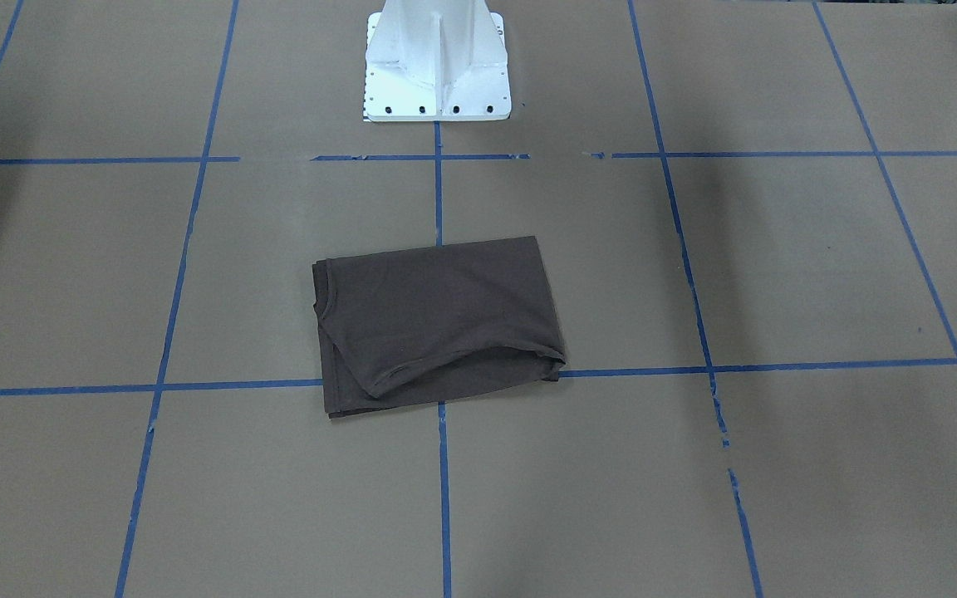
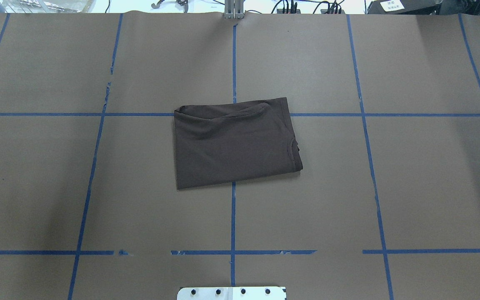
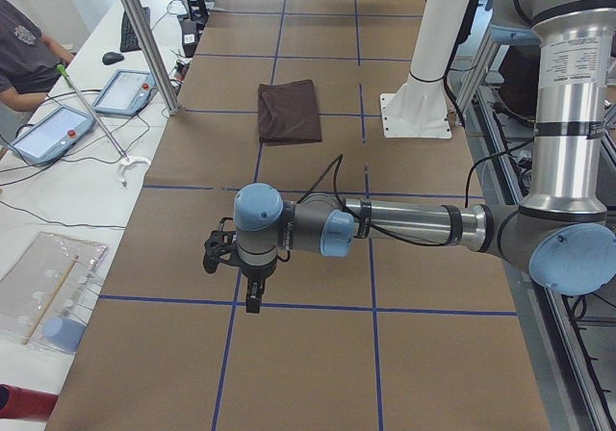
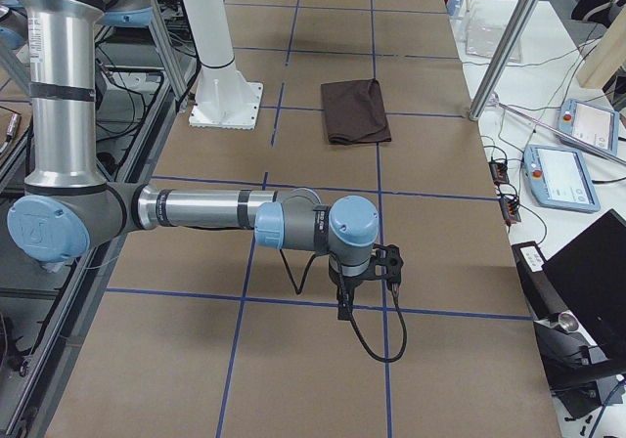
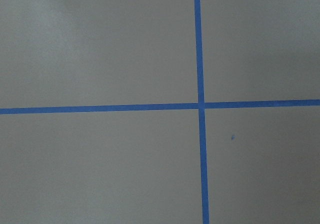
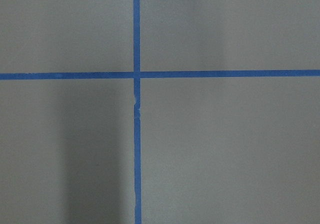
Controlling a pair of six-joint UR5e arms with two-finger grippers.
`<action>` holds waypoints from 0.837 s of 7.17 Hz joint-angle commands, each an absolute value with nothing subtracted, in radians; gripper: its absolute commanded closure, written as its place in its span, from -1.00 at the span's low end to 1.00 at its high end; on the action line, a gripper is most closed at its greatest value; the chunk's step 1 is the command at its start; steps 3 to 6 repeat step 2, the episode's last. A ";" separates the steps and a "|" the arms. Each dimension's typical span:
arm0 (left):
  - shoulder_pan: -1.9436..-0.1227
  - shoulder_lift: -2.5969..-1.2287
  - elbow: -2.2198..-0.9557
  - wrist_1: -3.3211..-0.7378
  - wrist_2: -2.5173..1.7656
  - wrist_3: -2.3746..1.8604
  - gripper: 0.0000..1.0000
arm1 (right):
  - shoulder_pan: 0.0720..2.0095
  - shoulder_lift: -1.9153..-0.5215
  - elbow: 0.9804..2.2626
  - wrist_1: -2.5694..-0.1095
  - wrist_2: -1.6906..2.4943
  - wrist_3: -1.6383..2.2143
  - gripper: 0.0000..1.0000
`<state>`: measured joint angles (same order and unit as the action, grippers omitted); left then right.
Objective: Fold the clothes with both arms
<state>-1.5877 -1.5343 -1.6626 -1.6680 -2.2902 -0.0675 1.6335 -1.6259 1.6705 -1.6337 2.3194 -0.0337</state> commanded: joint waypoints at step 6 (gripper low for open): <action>-1.588 -1.529 -1.661 -1.669 -2.292 -0.066 -1.00 | 1.634 -1.628 1.672 -1.634 2.319 -0.031 -1.00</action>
